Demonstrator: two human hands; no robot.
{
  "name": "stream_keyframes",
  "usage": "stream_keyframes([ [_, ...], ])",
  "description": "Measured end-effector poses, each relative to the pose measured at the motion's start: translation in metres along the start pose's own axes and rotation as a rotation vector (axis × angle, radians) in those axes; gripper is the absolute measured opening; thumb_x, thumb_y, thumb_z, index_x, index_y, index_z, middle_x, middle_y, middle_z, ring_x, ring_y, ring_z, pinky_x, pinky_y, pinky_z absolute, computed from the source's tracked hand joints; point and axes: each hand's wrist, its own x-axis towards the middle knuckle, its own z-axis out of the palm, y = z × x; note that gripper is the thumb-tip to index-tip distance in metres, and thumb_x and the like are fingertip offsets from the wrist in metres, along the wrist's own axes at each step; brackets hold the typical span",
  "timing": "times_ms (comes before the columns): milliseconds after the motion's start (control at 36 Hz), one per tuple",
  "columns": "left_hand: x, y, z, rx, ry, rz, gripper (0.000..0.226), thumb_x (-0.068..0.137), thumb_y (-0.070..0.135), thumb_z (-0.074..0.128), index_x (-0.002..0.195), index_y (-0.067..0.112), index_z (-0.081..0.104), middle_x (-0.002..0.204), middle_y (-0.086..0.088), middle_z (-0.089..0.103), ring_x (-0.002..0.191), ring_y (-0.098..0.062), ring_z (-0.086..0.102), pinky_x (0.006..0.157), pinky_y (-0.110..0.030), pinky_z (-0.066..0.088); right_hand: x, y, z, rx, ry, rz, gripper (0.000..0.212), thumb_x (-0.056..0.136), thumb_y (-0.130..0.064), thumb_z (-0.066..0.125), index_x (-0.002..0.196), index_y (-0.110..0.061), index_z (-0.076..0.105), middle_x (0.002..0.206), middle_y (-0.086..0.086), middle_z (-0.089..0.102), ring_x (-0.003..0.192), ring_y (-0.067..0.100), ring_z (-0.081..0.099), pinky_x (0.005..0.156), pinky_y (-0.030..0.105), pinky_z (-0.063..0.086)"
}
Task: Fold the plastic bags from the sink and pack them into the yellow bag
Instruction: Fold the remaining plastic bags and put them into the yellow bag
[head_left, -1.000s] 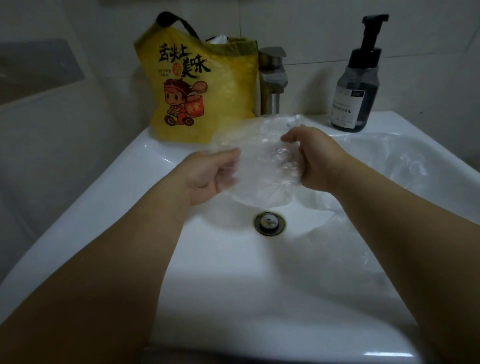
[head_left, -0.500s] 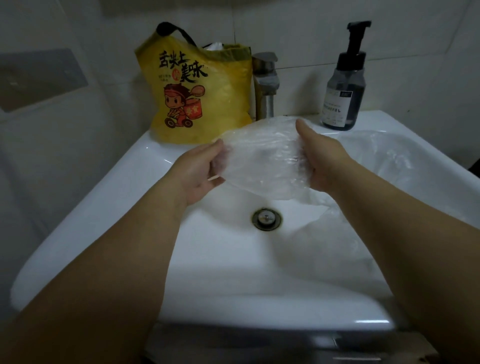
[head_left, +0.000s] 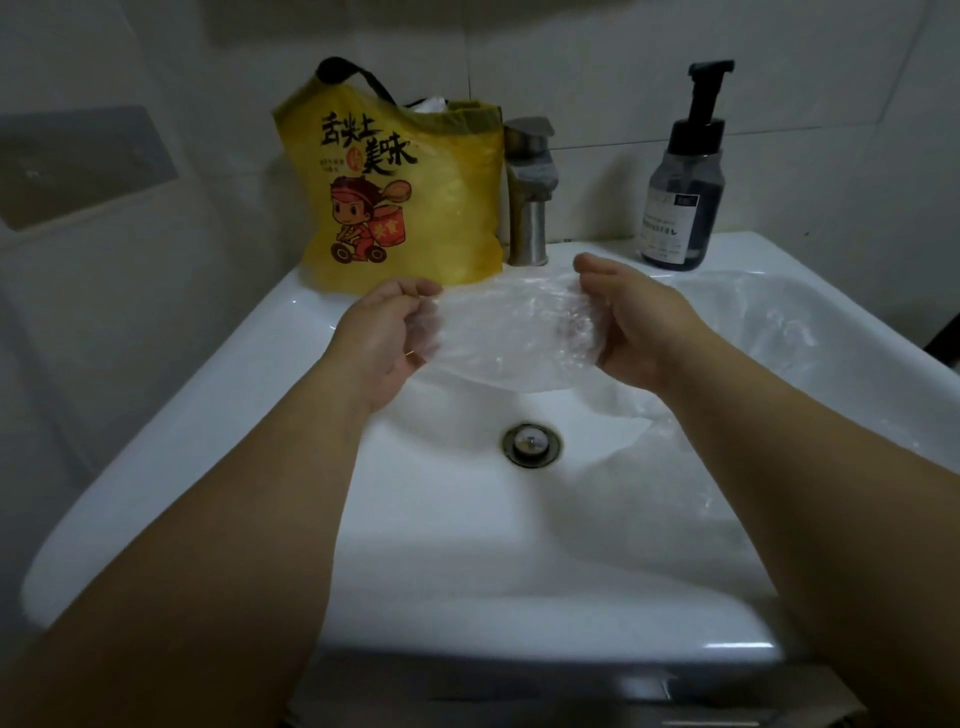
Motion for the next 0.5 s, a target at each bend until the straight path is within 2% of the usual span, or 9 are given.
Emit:
stream_keyframes([
  [83, -0.002, 0.004, 0.002, -0.025, 0.012, -0.021, 0.017, 0.094, 0.006, 0.054, 0.083, 0.017, 0.063, 0.07, 0.002, 0.054, 0.062, -0.007, 0.054, 0.062, -0.023, 0.045, 0.001, -0.004, -0.002, -0.098, -0.06, -0.007, 0.039, 0.09, 0.002, 0.054, 0.128, -0.004, 0.055, 0.121, 0.014, 0.06, 0.104, 0.028, 0.063, 0.084, 0.036, 0.055],
  [139, -0.002, 0.005, 0.001, 0.057, 0.002, 0.018, 0.01, 0.093, 0.008, 0.06, 0.096, 0.016, 0.063, 0.079, 0.004, 0.057, 0.07, -0.005, 0.056, 0.066, -0.021, 0.047, 0.002, -0.004, -0.003, -0.263, -0.05, -0.03, 0.052, 0.085, 0.014, 0.053, 0.135, -0.001, 0.049, 0.132, 0.016, 0.053, 0.112, 0.031, 0.058, 0.091, 0.037, 0.052],
  [222, 0.0, 0.002, -0.005, 0.337, -0.031, 0.126, 0.029, 0.088, 0.004, 0.065, 0.114, 0.016, 0.059, 0.09, 0.005, 0.056, 0.08, -0.006, 0.055, 0.072, -0.018, 0.046, 0.002, -0.002, -0.004, -0.5, -0.018, -0.088, 0.062, 0.082, 0.019, 0.056, 0.139, -0.002, 0.045, 0.139, 0.014, 0.048, 0.115, 0.026, 0.055, 0.098, 0.032, 0.047],
  [306, 0.0, -0.001, -0.01, 0.536, -0.012, 0.245, 0.034, 0.084, 0.006, 0.072, 0.114, 0.016, 0.061, 0.077, 0.009, 0.053, 0.07, -0.002, 0.052, 0.068, -0.011, 0.044, 0.002, 0.0, -0.006, -0.841, 0.02, -0.166, 0.059, 0.086, 0.006, 0.062, 0.14, -0.008, 0.046, 0.122, 0.007, 0.057, 0.098, 0.018, 0.057, 0.082, 0.021, 0.049],
  [361, 0.0, -0.003, -0.013, 0.714, 0.032, 0.331, 0.021, 0.083, 0.017, 0.075, 0.102, 0.015, 0.065, 0.07, 0.01, 0.049, 0.065, -0.001, 0.048, 0.063, -0.007, 0.039, 0.002, 0.001, -0.008, -0.996, 0.046, -0.221, 0.047, 0.091, -0.006, 0.062, 0.136, -0.011, 0.051, 0.105, 0.002, 0.06, 0.085, 0.014, 0.056, 0.071, 0.018, 0.046],
  [389, 0.001, -0.004, -0.014, 0.759, 0.053, 0.368, 0.018, 0.084, 0.023, 0.074, 0.094, 0.011, 0.066, 0.068, 0.009, 0.045, 0.062, -0.002, 0.045, 0.059, -0.005, 0.036, 0.003, 0.002, -0.009, -1.04, 0.058, -0.249, 0.039, 0.093, -0.012, 0.06, 0.132, -0.01, 0.055, 0.101, 0.002, 0.06, 0.083, 0.014, 0.055, 0.071, 0.019, 0.045],
  [444, 0.0, -0.003, -0.013, 0.74, 0.076, 0.386, 0.028, 0.087, 0.028, 0.071, 0.087, 0.001, 0.064, 0.071, 0.007, 0.046, 0.061, -0.001, 0.042, 0.052, -0.002, 0.033, 0.004, 0.003, -0.011, -1.066, 0.085, -0.294, 0.025, 0.096, -0.022, 0.056, 0.116, -0.01, 0.063, 0.089, 0.001, 0.059, 0.076, 0.013, 0.053, 0.069, 0.022, 0.044],
  [500, -0.002, 0.002, -0.01, 0.649, 0.098, 0.342, 0.028, 0.09, 0.03, 0.067, 0.076, 0.009, 0.057, 0.074, 0.007, 0.05, 0.064, 0.0, 0.045, 0.052, 0.0, 0.033, 0.006, 0.003, -0.011, -0.976, 0.094, -0.293, 0.018, 0.095, -0.028, 0.056, 0.1, -0.012, 0.062, 0.083, 0.001, 0.058, 0.073, 0.013, 0.052, 0.067, 0.024, 0.044],
])
